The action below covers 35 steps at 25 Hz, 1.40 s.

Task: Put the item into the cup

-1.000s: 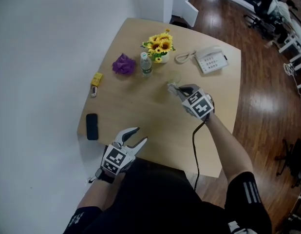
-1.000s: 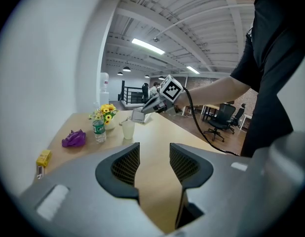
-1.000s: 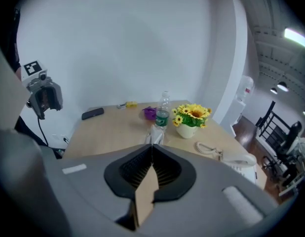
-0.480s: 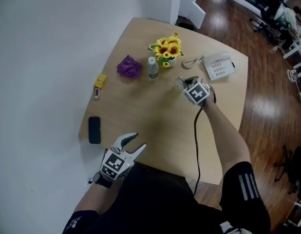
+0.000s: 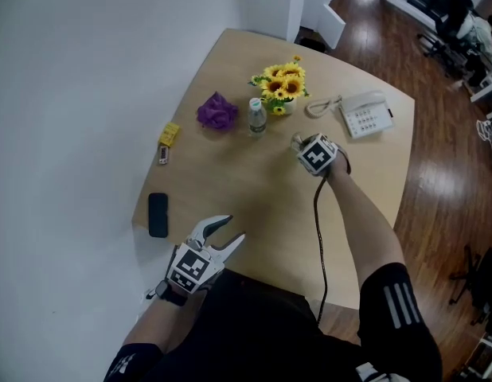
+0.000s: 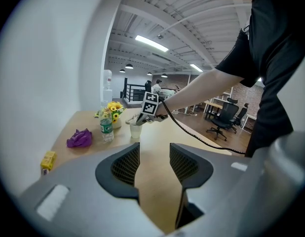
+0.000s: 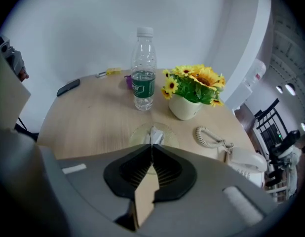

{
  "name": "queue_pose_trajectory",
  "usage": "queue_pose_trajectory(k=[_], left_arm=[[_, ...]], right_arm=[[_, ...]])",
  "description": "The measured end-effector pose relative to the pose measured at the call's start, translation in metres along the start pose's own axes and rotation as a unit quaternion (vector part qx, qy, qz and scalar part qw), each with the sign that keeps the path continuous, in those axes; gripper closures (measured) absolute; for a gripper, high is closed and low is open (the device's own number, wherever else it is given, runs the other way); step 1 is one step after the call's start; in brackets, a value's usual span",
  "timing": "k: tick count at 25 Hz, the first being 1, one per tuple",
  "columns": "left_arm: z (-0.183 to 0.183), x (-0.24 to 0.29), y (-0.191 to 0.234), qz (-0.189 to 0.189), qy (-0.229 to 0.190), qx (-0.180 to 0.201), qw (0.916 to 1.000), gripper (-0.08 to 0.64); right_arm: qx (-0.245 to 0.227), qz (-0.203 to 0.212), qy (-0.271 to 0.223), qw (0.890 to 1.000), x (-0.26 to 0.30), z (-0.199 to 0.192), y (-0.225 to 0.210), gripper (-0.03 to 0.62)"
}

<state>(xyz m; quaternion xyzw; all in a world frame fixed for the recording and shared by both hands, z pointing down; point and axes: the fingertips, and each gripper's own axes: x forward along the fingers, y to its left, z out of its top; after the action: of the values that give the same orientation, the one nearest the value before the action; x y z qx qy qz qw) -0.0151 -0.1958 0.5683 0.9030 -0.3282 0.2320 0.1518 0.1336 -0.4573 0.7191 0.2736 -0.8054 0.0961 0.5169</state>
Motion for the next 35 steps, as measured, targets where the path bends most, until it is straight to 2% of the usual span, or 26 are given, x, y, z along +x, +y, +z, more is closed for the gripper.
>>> queue_pose_trajectory(k=[8, 11, 14, 18, 22, 26, 29, 30, 35], left_arm=[[-0.001, -0.005, -0.001, 0.007, 0.005, 0.002, 1.0000, 0.376], [0.004, -0.006, -0.004, 0.008, 0.000, 0.005, 1.0000, 0.376], [0.013, -0.010, -0.008, 0.010, -0.009, 0.012, 0.9998, 0.376], [0.022, -0.017, -0.017, 0.015, -0.018, 0.021, 0.9995, 0.376], [0.024, -0.030, -0.032, 0.011, -0.031, 0.023, 0.9992, 0.376], [0.016, -0.048, -0.050, -0.008, -0.038, 0.029, 0.9989, 0.375], [0.015, -0.063, -0.061, -0.030, -0.054, 0.034, 0.9975, 0.376], [0.014, -0.068, -0.066, -0.041, -0.059, 0.039, 0.9966, 0.375], [-0.006, -0.110, -0.084, -0.085, -0.069, 0.074, 0.9912, 0.376]], right_arm=[[-0.002, -0.004, -0.031, 1.000, -0.014, 0.013, -0.001, 0.524], [0.012, -0.010, -0.080, 0.997, -0.039, 0.029, -0.001, 0.518], [0.020, -0.013, -0.153, 0.988, -0.080, 0.052, 0.001, 0.518], [0.037, 0.005, -0.246, 0.969, -0.148, 0.072, 0.022, 0.520], [0.070, 0.028, -0.340, 0.937, -0.211, 0.071, 0.061, 0.565], [0.131, 0.043, -0.396, 0.908, -0.260, 0.051, 0.114, 0.583], [0.204, 0.076, -0.429, 0.877, -0.287, 0.035, 0.167, 0.584], [0.218, 0.079, -0.432, 0.872, -0.293, 0.030, 0.187, 0.584], [0.240, 0.053, -0.419, 0.874, -0.314, 0.015, 0.288, 0.584]])
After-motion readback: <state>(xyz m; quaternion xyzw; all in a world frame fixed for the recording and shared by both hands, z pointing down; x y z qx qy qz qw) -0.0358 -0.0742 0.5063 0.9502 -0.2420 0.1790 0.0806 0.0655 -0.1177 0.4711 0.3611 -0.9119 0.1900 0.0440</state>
